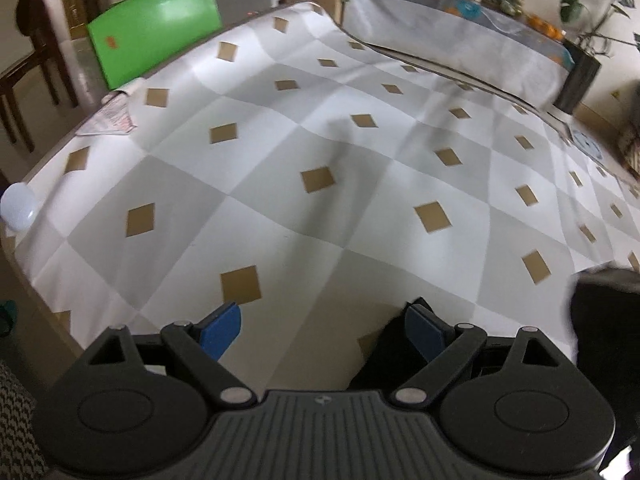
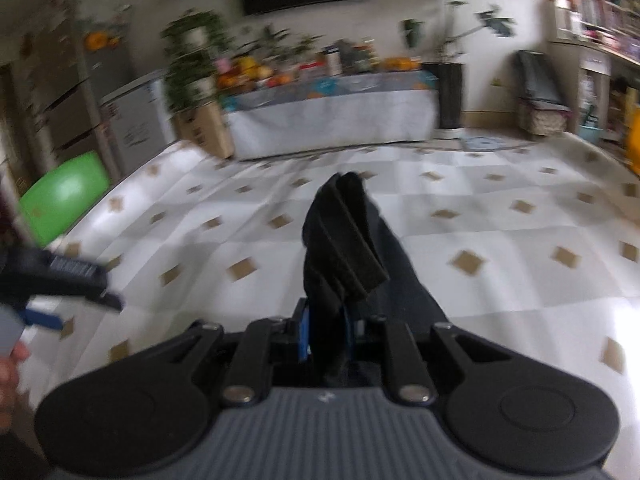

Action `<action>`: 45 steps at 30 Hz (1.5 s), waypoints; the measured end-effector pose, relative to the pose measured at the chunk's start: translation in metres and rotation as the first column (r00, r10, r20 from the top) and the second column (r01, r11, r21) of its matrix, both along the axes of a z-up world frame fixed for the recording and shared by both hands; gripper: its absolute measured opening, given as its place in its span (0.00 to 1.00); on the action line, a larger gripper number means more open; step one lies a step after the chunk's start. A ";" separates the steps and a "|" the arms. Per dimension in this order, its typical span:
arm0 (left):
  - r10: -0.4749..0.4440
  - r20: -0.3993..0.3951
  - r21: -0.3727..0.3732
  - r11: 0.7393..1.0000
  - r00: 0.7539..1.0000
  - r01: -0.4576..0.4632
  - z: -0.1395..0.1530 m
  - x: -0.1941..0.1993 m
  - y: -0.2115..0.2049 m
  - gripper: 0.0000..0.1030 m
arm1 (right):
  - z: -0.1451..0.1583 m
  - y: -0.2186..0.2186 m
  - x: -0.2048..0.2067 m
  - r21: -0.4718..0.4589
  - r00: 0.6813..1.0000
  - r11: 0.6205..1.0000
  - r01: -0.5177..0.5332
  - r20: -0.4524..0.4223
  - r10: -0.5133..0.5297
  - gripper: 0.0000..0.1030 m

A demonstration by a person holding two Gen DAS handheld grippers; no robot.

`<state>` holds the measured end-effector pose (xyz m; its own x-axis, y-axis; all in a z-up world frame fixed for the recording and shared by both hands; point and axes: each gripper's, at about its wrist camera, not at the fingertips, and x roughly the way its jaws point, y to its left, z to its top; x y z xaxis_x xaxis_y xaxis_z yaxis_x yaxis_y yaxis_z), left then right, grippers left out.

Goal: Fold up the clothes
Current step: 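Lift and fold the bundle end over onto itself with the right tool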

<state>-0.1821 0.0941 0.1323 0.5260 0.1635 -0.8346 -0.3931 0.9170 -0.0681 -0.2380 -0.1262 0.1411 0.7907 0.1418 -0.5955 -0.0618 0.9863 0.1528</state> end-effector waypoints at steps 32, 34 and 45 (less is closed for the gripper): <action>0.125 -0.003 0.074 0.989 0.992 -0.124 -0.007 -0.001 0.028 0.87 | -0.057 0.100 0.007 0.079 0.920 0.926 -0.370 -0.110 0.377 0.47; 0.102 -0.014 0.064 0.993 0.995 -0.101 -0.009 0.001 0.023 0.87 | -0.053 0.091 0.005 0.060 0.923 0.930 -0.364 -0.115 0.368 0.48; 0.005 -0.188 0.040 0.999 0.982 0.002 -0.055 0.022 -0.007 0.87 | -0.073 0.054 -0.018 0.012 0.929 0.950 -0.311 -0.208 0.306 0.49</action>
<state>-0.1602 0.0875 0.0769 0.3597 0.1994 -0.9115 -0.3969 0.9168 0.0440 -0.2561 -0.0725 0.0683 0.5705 0.3454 -0.7451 -0.3330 0.9266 0.1746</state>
